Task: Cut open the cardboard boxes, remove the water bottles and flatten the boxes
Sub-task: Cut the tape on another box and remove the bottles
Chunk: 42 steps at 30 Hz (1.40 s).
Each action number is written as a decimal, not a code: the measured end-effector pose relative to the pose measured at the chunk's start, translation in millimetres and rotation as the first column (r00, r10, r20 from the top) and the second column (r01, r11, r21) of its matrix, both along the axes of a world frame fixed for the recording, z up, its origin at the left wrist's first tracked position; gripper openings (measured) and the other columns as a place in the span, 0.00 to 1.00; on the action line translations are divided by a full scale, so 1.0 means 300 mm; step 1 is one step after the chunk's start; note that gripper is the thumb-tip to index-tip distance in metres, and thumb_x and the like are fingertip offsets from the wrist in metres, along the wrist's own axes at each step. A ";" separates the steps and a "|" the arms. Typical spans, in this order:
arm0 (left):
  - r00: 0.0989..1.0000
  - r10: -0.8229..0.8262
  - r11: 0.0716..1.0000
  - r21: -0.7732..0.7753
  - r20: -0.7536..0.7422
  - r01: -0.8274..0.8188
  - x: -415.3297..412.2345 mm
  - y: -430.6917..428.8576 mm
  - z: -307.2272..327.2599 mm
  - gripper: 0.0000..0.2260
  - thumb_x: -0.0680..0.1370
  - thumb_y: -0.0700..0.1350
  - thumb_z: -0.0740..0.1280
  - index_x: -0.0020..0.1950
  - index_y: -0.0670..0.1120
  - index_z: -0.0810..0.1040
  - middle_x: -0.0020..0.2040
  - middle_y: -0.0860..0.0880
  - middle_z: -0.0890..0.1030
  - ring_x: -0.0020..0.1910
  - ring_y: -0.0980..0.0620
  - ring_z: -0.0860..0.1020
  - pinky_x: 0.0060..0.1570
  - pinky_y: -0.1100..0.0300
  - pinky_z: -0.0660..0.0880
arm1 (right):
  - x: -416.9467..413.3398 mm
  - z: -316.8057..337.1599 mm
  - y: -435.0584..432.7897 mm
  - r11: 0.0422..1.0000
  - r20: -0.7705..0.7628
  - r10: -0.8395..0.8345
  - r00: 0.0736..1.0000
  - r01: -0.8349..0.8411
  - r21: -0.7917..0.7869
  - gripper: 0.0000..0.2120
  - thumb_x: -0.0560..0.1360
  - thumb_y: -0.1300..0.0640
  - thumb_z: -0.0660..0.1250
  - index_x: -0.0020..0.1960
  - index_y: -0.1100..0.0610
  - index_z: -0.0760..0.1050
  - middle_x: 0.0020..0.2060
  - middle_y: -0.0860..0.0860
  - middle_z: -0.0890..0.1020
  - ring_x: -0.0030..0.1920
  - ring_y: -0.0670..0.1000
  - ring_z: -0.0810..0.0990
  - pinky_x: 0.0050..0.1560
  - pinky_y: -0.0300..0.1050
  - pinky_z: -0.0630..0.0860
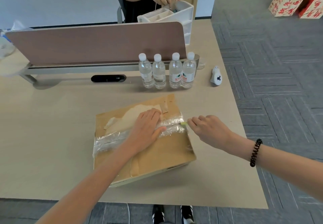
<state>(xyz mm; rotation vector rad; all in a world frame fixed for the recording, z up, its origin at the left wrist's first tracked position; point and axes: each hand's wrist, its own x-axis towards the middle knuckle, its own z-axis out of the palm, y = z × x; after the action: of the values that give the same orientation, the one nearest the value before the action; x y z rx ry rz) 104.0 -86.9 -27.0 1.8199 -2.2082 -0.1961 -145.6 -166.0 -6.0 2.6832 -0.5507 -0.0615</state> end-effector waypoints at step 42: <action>0.984 -0.050 0.969 0.245 0.171 0.006 -0.019 -0.197 0.087 0.46 0.69 0.75 0.54 0.80 0.51 0.50 0.75 0.46 0.63 0.68 0.44 0.65 0.68 0.46 0.64 | 0.004 -0.028 -0.044 0.032 0.113 -0.913 0.392 -0.207 0.978 0.02 0.74 0.66 0.67 0.44 0.61 0.76 0.26 0.60 0.80 0.18 0.46 0.62 0.23 0.37 0.60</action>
<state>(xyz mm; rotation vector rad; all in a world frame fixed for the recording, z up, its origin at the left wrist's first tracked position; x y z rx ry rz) 98.4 -146.0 -0.9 2.0035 -2.4249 -0.3384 -144.3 -179.2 -14.4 3.2602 -2.6303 1.2677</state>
